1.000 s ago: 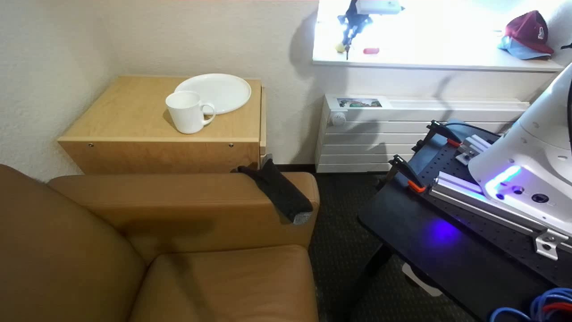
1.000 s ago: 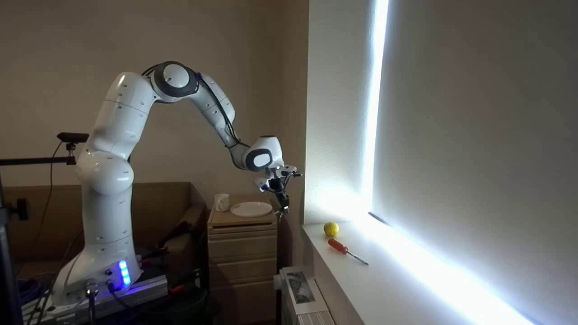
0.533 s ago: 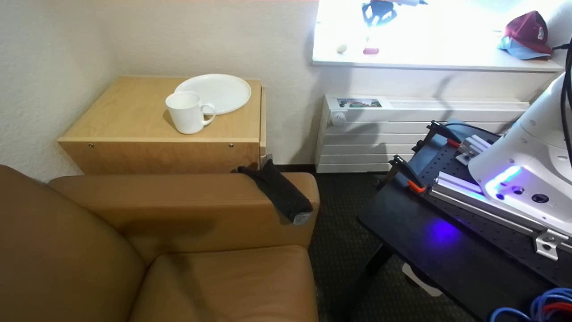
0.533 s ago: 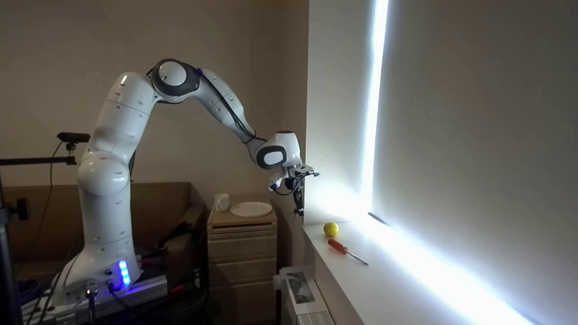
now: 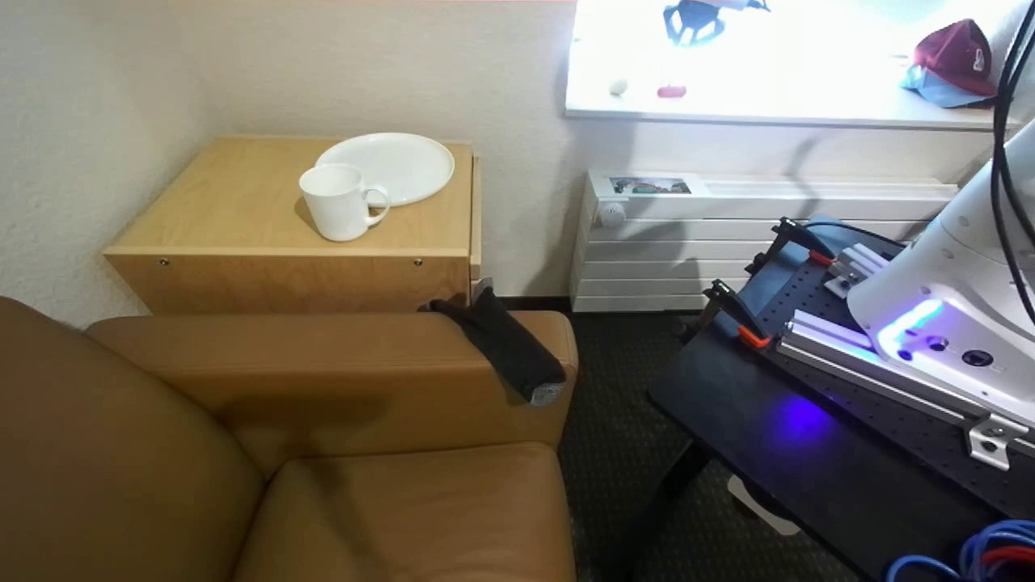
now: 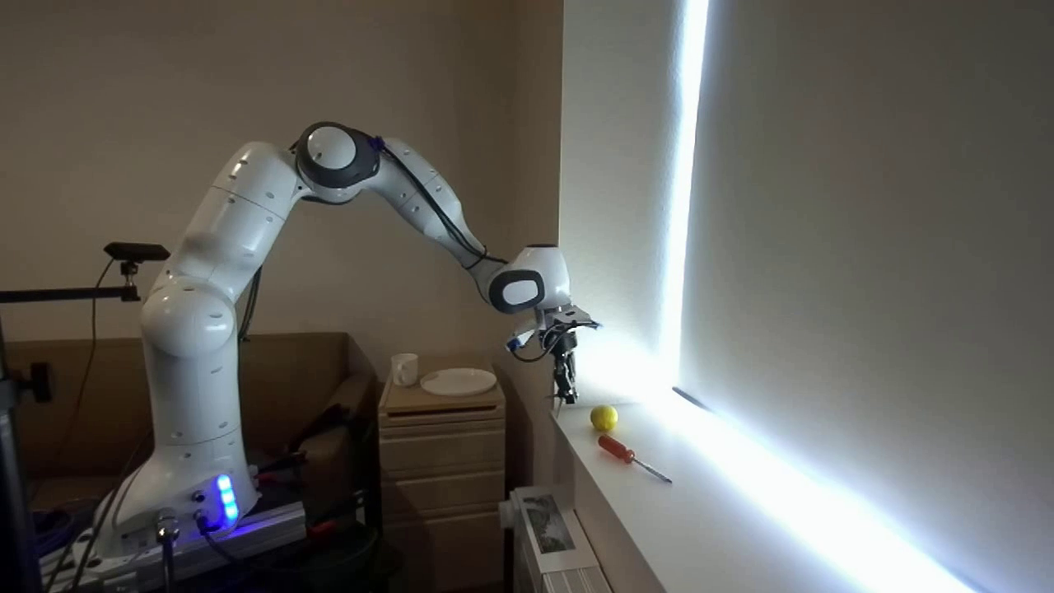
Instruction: Remove the keys from the nightstand and put them on the windowsill then place the keys back on the nightstand
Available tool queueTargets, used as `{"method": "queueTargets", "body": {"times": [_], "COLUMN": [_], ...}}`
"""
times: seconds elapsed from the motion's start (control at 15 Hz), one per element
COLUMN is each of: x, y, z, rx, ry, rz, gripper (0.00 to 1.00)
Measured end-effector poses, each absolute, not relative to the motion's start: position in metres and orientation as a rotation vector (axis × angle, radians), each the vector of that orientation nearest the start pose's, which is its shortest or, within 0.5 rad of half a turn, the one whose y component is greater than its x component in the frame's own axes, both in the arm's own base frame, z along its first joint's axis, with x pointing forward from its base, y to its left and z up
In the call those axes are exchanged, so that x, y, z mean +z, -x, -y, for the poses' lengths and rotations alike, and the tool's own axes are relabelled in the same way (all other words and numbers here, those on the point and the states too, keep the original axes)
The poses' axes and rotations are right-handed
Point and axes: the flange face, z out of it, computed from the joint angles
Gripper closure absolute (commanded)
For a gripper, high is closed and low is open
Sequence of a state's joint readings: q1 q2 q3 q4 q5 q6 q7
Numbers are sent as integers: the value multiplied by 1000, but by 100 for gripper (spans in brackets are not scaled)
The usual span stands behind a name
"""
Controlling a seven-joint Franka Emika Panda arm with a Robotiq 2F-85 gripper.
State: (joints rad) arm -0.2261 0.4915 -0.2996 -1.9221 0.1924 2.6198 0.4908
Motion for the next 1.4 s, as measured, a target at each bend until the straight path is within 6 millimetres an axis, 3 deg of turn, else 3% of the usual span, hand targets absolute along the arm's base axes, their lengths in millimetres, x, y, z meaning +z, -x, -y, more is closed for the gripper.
{"method": "queueTargets", "body": {"times": [0.27,0.47,0.73,1.13,1.27,1.33,1.4], "x": [252,232,194,168,157,155,155], "y": [-556,-544,-538,-540,-543,-547,-548], "z": [404,447,472,502,501,500,500], "rx": [-342,-306,-186,-68,-16,-2,8], "ry": [2502,2361,2129,1751,1670,1639,1607], "rz": [-2012,-2263,-2558,-2872,-2921,-2943,-2964], "gripper": [96,96,96,96,96,58,57]}}
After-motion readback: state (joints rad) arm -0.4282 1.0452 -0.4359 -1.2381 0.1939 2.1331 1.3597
